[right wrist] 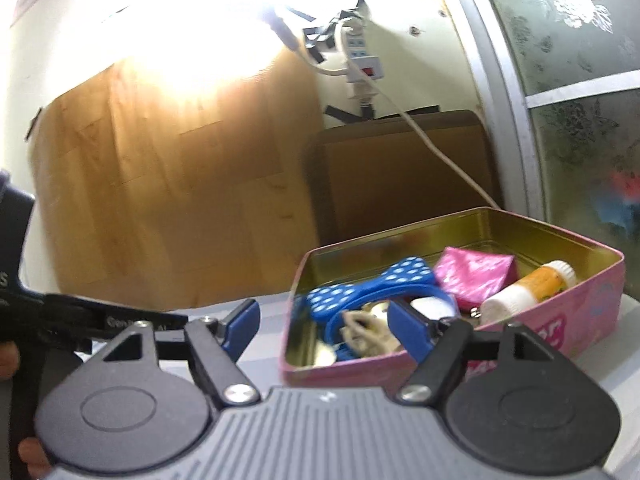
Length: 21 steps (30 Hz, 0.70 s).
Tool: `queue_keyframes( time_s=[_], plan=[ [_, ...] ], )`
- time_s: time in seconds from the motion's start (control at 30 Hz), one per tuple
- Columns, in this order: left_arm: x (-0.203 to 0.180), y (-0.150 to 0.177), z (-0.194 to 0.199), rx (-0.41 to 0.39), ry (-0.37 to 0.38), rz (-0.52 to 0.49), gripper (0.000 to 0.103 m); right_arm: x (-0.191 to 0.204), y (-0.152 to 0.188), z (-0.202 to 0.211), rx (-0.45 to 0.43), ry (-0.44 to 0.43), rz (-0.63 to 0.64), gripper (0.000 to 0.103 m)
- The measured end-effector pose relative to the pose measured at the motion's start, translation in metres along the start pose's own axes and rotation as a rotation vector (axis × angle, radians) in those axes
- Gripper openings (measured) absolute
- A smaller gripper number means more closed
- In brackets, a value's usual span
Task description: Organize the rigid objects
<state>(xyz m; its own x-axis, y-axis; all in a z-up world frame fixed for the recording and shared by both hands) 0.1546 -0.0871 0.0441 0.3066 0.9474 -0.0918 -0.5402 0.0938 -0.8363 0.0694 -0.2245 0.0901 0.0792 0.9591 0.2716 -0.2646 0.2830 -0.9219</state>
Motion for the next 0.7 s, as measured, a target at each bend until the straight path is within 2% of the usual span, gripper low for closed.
queue_keyframes(
  time_s=[0.27,0.47,0.7],
  plan=[
    [0.021,0.018,0.017,-0.022,-0.067,-0.003,0.074,0.024,0.004,0.01,0.017,-0.056,-0.028,0.077],
    [0.02,0.027,0.026,-0.044,-0.072,-0.023,0.076,0.036,0.004,0.02,-0.012,-0.038,-0.011,0.083],
    [0.013,0.033,0.039,-0.079,-0.058,-0.06,0.092,0.034,0.003,0.03,-0.023,-0.032,-0.062,0.089]
  ],
)
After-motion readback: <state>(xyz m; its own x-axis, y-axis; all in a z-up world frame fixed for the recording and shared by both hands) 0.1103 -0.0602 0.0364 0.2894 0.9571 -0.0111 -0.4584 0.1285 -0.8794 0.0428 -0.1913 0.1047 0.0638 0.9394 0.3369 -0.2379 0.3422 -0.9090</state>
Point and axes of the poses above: each gripper's, at about its wrist camera, not at the fingertips, and z roughly against the way its jaws point, x to its left, y to its underside, the point moved 1 cm from there along -z, roughly the way its jaws point, and after that the axes turned 1 degree about y, right-handed, at the moved point
